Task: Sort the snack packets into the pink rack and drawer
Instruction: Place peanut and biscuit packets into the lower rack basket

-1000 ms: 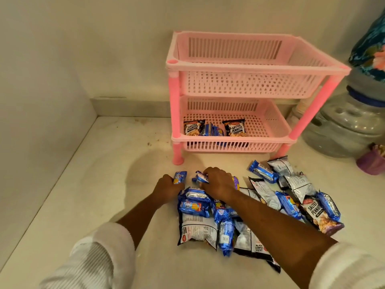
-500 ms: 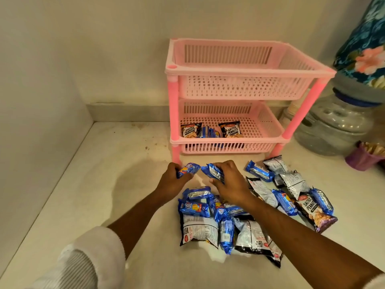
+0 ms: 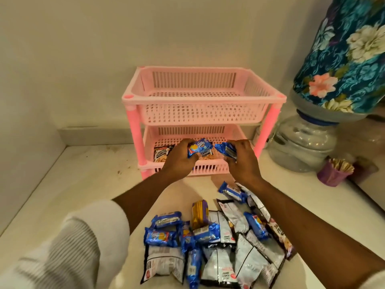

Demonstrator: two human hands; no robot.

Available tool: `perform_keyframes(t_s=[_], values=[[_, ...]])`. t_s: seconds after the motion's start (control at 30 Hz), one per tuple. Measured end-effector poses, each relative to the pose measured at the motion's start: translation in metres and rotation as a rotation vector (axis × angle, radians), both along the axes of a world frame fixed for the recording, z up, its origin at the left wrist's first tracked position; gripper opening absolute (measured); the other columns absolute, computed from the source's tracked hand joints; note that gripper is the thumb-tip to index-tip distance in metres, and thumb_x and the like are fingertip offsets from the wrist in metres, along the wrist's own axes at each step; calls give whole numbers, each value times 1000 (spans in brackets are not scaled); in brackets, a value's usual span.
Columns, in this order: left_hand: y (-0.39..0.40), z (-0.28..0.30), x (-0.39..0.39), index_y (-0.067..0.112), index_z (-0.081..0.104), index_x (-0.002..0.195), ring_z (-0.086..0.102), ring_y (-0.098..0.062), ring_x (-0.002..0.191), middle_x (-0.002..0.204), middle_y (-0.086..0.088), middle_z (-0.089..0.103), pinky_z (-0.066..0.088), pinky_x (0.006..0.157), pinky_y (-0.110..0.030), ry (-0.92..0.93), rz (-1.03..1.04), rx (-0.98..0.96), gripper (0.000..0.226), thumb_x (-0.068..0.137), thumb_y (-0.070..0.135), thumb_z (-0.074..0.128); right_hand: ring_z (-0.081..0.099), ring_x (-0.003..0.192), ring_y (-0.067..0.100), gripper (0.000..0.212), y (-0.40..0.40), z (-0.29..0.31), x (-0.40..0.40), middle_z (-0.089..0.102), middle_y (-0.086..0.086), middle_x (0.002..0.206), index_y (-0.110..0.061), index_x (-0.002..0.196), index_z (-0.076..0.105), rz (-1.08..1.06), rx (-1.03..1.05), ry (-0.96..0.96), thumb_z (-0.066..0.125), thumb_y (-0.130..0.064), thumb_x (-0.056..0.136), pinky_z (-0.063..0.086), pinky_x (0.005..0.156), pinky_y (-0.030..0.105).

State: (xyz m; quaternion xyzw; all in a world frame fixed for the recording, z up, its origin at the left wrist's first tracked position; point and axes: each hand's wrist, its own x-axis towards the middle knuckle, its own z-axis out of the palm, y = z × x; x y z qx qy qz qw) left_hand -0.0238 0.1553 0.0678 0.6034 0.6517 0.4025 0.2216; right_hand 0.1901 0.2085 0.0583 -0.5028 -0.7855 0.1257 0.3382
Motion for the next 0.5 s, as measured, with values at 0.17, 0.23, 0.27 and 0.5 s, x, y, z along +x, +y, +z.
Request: perform_keyframes(t_s=[0.17,0.23,0.27,0.5], values=[[66,18,25,12,62,124,64,-31,107,119,-11,68,52,93,-39,69,26,-7,43,82,10,71,54,115,34,47,49,13,5,52,14,125,-12,131,57,15,-67,-292,69,-12,85,49,93,41],[93,18,35,14,60,128,62,-29,114,126,-9,65,51,97,-40,96,31,-52,49,81,15,74,55,112,36,43,67,14,3,52,15,123,-11,128,57,60,-98,-422,67,-14,87,51,87,43],[105,15,38,16,58,131,60,-29,116,128,-8,63,50,97,-39,139,42,-91,52,81,19,74,55,110,36,40,73,14,0,52,15,122,-11,126,58,76,-119,-471,66,-14,88,51,85,43],[181,-12,56,9,51,137,54,-34,123,139,-15,54,47,101,-40,223,-27,-330,60,83,16,75,62,112,31,29,118,-7,-8,63,11,123,-14,120,67,104,-236,-738,63,-16,92,52,88,38]])
